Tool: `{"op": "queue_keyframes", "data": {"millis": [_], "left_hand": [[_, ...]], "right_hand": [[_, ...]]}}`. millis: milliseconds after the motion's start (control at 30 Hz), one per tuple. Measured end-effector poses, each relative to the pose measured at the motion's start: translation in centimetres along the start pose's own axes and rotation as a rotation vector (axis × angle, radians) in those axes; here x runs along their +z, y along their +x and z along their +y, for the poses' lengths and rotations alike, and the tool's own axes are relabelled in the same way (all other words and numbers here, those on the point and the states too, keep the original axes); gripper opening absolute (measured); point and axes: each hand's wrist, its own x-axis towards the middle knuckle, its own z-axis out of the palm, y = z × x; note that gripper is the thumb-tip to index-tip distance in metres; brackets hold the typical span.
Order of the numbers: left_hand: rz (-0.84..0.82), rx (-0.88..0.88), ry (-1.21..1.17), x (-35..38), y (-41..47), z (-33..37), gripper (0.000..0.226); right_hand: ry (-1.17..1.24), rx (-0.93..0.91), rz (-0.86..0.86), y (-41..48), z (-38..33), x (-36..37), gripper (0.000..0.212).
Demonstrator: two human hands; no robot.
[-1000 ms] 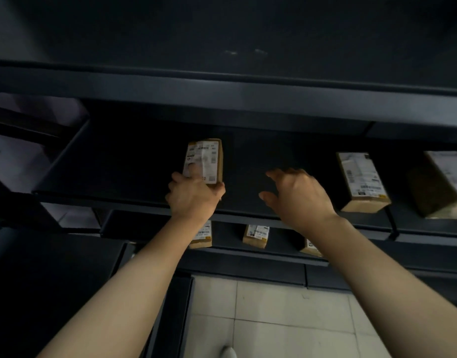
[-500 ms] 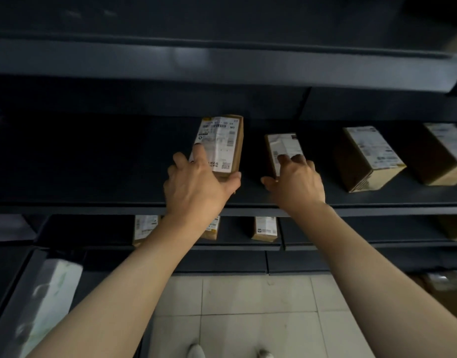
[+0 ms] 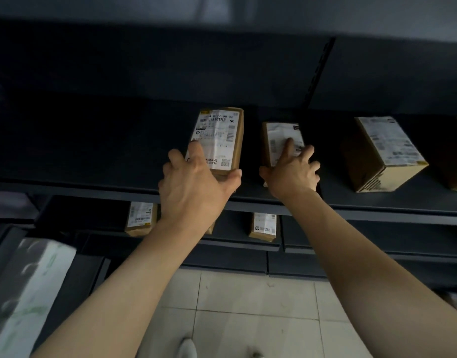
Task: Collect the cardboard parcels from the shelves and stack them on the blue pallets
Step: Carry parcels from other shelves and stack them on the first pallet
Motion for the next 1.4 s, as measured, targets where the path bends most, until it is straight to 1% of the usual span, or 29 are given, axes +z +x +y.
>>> {"op": "queue_keyframes", "data": {"millis": [133,333,467,567,733,900,1100,1267,1400], "left_hand": [[0.015,-0.039,0.034,-0.9,-0.6,0.4,0.084],[0.031,-0.162,0.069,-4.6,-4.2,0.6,0.081],[0.150,-0.235,0.120,-7.5,-8.3,0.4,0.081],[0.205,-0.310,0.134,-10.4,-11.2,0.2,0.078],[0.336,-0.418,0.170,-16.5,-15.6,-0.7,0.077],[0.524,-0.532,0.210,-23.8,-19.7,-2.8,0.079],[0.716,-0.689,0.273,-31.5,-26.5,-6.0,0.079],[0.833,-0.793,0.309,-36.1,-32.4,-8.7,0.079],[0.891,-0.899,0.326,-39.0,-37.3,-11.2,0.080]], "right_hand": [[-0.021,-0.092,-0.055,-2.4,-0.7,-1.1,0.087],[-0.029,-0.325,-0.114,-7.7,-1.5,-4.2,0.086],[-0.026,-0.429,-0.140,-11.2,-2.5,-6.3,0.084],[-0.022,-0.498,-0.163,-14.0,-3.2,-8.5,0.084],[0.028,-0.723,-0.100,-19.0,-5.6,-12.2,0.082],[0.128,-0.934,-0.034,-25.0,-9.9,-15.4,0.080],[0.230,-1.181,0.003,-34.0,-14.6,-18.3,0.079],[0.286,-1.331,0.034,-41.4,-17.0,-19.8,0.076],[0.325,-1.436,0.035,-47.5,-18.6,-20.2,0.076]]}}
